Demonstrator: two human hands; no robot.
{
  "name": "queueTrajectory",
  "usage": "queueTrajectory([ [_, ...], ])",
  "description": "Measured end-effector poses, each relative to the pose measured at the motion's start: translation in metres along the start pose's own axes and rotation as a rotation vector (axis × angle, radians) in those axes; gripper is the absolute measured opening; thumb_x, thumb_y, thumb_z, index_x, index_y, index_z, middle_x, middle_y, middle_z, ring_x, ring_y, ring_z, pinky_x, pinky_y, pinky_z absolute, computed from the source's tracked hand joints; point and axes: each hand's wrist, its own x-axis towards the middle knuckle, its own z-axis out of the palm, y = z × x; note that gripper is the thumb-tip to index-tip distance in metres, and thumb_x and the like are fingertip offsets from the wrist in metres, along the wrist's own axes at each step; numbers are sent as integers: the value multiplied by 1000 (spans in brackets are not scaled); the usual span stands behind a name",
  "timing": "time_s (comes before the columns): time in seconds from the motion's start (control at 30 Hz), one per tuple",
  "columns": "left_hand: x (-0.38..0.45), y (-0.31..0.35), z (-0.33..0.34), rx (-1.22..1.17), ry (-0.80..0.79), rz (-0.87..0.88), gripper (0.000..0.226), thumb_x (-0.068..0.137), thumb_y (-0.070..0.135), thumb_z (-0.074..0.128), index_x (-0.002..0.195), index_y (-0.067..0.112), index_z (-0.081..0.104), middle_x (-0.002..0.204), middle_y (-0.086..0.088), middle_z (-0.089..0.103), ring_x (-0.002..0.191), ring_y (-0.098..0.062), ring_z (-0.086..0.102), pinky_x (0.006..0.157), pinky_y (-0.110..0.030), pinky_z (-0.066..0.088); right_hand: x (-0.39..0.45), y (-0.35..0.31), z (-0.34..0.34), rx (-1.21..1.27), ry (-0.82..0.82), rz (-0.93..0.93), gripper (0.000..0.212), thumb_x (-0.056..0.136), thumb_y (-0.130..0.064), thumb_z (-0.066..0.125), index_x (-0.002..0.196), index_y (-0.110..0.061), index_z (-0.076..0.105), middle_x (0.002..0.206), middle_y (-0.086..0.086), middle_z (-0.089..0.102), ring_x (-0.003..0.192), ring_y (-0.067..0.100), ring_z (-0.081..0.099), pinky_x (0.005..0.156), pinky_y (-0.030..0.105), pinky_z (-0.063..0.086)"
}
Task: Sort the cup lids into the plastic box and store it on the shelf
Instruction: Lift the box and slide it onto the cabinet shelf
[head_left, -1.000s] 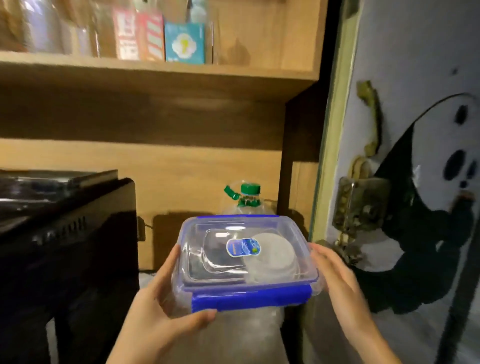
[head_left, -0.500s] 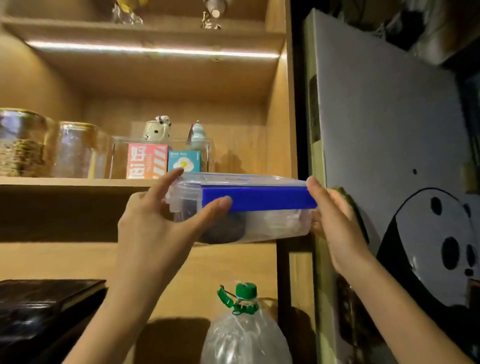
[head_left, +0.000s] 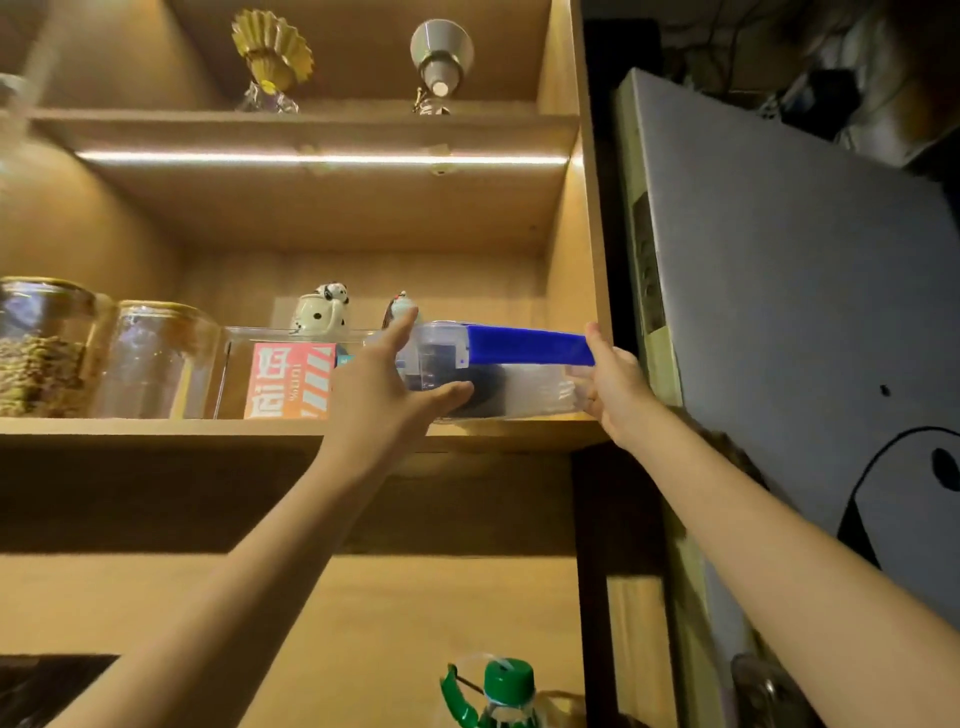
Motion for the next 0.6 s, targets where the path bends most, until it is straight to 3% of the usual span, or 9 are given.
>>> queueTrajectory([
  [0.13,12,-7,18,36,47,12,76,71,32,74,137,22,37,139,-8,49,120,-19,49,80,-18,37,23,15,10,-51,1,64,41,92,-53,33,87,-17,53,111,21,64,106,37,62,96,45,49],
  [0.27,21,-9,37,162,112,24,77,70,42,72,136,24,37,131,-11,57,113,-25,56,86,-35,48,43,26,14,-86,-15,131,51,93,-54,29,109,-11,52,112,18,64,102,33,64,96,45,51],
  [0.33,26,-9,46,231,133,30,78,70,47,70,137,26,36,129,-10,58,112,-25,56,82,-37,49,49,24,14,-93,-11,174,48,95,-49,29,110,-8,48,105,12,61,98,27,62,92,35,51],
  [0.4,32,-8,56,283,140,31,79,70,51,68,137,25,35,127,-9,59,112,-26,55,81,-38,48,49,21,9,-112,-44,181,44,96,-46,28,108,-8,46,85,9,51,79,20,56,73,24,48],
  [0.47,39,-7,66,343,141,15,79,70,55,66,137,27,36,120,-10,63,108,-28,57,80,-40,50,49,15,7,-179,-53,180,45,97,-45,27,110,-7,46,77,7,45,64,14,45,58,21,39],
  [0.6,46,-1,89,555,135,64,75,71,60,61,134,25,38,103,-13,67,95,-31,60,64,-34,42,36,4,6,-337,-46,67,33,97,-42,28,98,-11,39,75,3,44,66,14,43,75,27,42],
])
